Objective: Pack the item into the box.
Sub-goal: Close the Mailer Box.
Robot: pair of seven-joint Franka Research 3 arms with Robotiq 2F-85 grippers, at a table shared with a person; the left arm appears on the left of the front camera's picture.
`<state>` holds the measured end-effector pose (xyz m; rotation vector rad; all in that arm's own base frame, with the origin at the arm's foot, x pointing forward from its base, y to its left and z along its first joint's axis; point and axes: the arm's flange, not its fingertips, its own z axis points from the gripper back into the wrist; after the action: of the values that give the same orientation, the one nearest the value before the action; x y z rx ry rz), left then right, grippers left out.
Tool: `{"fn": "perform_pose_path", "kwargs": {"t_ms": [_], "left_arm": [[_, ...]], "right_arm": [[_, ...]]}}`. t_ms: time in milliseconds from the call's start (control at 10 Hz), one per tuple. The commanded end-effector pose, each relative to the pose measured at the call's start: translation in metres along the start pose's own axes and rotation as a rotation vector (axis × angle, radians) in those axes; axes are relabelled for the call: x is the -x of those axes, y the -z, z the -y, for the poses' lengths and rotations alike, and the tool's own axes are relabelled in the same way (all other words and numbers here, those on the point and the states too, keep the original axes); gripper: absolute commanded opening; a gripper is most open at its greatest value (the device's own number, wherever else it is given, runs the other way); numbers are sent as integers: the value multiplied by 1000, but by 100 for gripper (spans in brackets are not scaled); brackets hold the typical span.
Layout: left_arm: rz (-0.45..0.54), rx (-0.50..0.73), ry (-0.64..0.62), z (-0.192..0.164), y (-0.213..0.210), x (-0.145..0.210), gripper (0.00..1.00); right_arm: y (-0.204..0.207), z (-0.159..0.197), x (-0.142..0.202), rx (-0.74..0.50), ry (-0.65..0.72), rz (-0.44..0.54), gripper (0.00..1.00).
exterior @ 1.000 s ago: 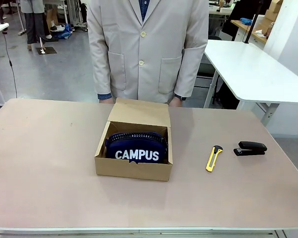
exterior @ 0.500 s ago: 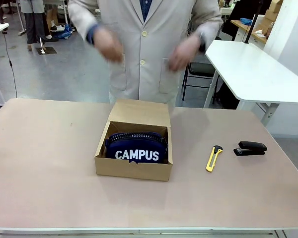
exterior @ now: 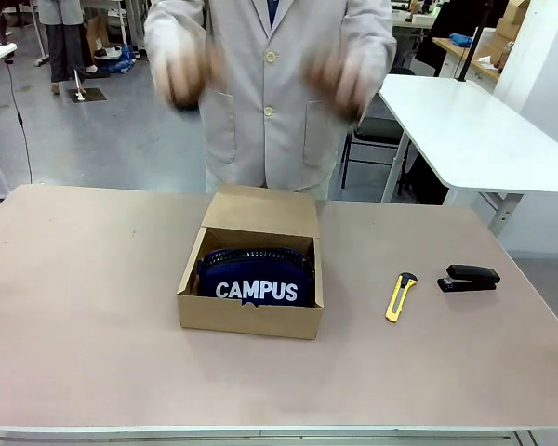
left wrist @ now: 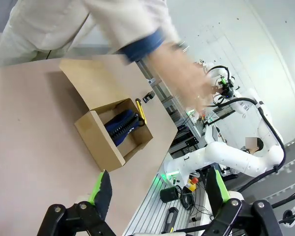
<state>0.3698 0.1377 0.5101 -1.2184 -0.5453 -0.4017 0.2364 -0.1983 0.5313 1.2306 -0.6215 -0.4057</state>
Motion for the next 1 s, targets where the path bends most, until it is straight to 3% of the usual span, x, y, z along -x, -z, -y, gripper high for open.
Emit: {"fn": "perform_pose_path", "kwargs": {"t_ms": [0,700,900], "left_arm": [[-8,-5,-7,1,-1,1,100],[0,0,0,0,0,0,100],[-66,106,5,-9,69,-38,100]], "right_arm": [[1,-1,-2,-24,-24,9,100],[0,0,0,0,0,0,100],[91,-18,11,-47,-36,-136,100]]}}
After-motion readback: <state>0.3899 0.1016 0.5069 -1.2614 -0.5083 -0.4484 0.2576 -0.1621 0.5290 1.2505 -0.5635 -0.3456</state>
